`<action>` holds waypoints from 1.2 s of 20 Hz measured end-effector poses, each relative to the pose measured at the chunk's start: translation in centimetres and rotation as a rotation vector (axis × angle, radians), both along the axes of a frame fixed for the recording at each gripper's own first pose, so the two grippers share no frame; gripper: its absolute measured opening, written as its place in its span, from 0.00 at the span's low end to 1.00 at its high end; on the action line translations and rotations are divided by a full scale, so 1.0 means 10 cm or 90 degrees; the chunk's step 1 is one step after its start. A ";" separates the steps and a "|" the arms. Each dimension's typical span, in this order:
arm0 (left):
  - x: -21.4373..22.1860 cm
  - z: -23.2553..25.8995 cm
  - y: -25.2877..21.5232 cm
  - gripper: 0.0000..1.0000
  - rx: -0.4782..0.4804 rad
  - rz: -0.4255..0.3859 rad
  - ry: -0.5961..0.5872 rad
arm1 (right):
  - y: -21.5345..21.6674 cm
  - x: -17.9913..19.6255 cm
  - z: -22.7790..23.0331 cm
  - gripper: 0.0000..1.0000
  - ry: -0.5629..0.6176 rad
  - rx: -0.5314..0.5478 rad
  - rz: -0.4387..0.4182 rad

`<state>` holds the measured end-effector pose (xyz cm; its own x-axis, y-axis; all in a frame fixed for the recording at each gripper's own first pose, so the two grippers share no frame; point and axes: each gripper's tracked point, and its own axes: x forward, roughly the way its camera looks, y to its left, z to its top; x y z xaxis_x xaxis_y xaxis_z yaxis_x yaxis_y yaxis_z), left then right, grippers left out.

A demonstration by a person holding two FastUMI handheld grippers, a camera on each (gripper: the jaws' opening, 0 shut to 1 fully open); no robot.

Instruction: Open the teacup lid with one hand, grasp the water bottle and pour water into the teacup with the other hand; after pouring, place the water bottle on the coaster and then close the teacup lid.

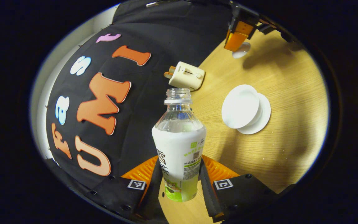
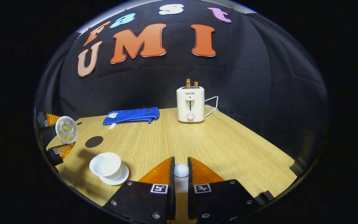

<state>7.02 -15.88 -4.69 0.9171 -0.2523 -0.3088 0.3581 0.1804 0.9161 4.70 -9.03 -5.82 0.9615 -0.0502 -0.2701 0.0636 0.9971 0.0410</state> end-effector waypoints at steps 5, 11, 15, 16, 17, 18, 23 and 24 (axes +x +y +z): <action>0.14 -0.05 -0.05 0.65 0.095 -0.023 0.002 | -0.03 -0.01 0.01 0.16 -0.001 0.000 -0.002; 0.21 -0.09 -0.01 0.63 0.201 -0.032 0.007 | -0.09 -0.01 0.00 0.16 0.001 0.004 -0.010; 0.27 -0.06 0.00 0.65 0.270 -0.042 0.004 | -0.09 -0.02 0.01 0.16 0.001 0.004 -0.009; 0.30 -0.05 -0.01 0.63 0.282 -0.044 -0.002 | -0.08 -0.02 0.01 0.16 0.001 0.003 -0.008; 0.33 -0.04 0.00 0.65 0.296 -0.044 -0.003 | -0.08 -0.02 0.01 0.16 0.001 0.003 -0.007; 0.38 -0.04 0.01 0.63 0.312 -0.043 -0.008 | -0.08 -0.02 0.01 0.16 0.002 0.002 -0.006; 0.45 -0.04 -0.04 0.65 0.363 -0.055 -0.018 | -0.09 -0.02 0.00 0.16 0.004 0.002 -0.007; 0.44 -0.03 -0.05 0.64 0.375 -0.062 -0.022 | -0.11 -0.02 0.00 0.16 0.005 0.002 -0.008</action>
